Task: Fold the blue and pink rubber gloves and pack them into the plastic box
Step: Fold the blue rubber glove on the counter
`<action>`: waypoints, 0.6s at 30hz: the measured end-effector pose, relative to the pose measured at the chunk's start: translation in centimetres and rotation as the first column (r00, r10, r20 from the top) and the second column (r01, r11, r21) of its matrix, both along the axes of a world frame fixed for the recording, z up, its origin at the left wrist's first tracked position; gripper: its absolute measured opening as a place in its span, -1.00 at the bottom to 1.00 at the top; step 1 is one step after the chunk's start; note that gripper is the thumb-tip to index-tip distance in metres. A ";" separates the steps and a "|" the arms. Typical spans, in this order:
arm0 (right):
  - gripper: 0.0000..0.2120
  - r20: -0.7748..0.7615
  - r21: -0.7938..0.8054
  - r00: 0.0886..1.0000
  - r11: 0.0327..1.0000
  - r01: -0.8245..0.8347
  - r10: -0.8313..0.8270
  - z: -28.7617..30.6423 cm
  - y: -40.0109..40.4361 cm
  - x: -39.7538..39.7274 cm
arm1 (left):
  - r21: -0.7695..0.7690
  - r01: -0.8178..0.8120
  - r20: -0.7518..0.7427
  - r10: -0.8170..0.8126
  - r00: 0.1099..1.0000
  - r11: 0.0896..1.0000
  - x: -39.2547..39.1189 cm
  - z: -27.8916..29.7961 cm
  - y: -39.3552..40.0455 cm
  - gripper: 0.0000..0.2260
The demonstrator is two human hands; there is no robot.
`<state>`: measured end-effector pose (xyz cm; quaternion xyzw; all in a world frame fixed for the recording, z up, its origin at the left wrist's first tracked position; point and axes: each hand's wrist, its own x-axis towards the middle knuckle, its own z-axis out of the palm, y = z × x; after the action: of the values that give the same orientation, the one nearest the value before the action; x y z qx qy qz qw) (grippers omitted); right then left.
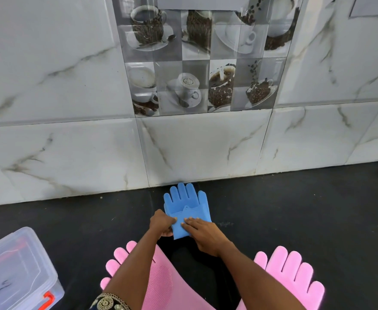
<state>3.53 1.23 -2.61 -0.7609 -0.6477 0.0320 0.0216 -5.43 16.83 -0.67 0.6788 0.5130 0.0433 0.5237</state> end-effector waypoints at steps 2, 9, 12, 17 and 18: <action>-0.49 -0.021 0.007 0.999 0.999 0.034 -0.033 0.8 -0.1 0.2 | 0.213 0.061 0.068 -0.077 0.995 0.975 -0.4 -0.2 0.3 -0.58; -0.68 -0.115 0.014 0.985 0.991 0.134 -0.132 6.1 2.7 0.6 | 0.464 0.646 -0.125 -0.677 0.725 0.606 -2.3 -0.3 2.3 -0.32; -0.74 -0.260 -0.105 0.952 0.985 0.137 -0.160 7.9 4.4 1.0 | 0.352 0.583 -0.017 -0.618 0.786 0.732 -2.6 -0.2 2.1 -0.40; -0.71 -0.573 -0.069 0.787 0.970 0.234 -0.230 8.5 4.5 2.5 | 0.265 0.364 0.296 -0.435 0.850 0.893 -3.2 -0.1 1.7 -0.68; -0.66 -0.667 -0.050 0.695 0.947 0.319 -0.269 8.6 4.3 2.7 | 0.246 0.323 0.317 -0.391 0.864 0.914 -3.2 -0.3 1.6 -0.70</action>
<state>6.25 5.56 5.97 -0.7913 -0.4677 0.2745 0.2823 -8.62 18.40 -1.01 0.7882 0.2670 0.1159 0.5422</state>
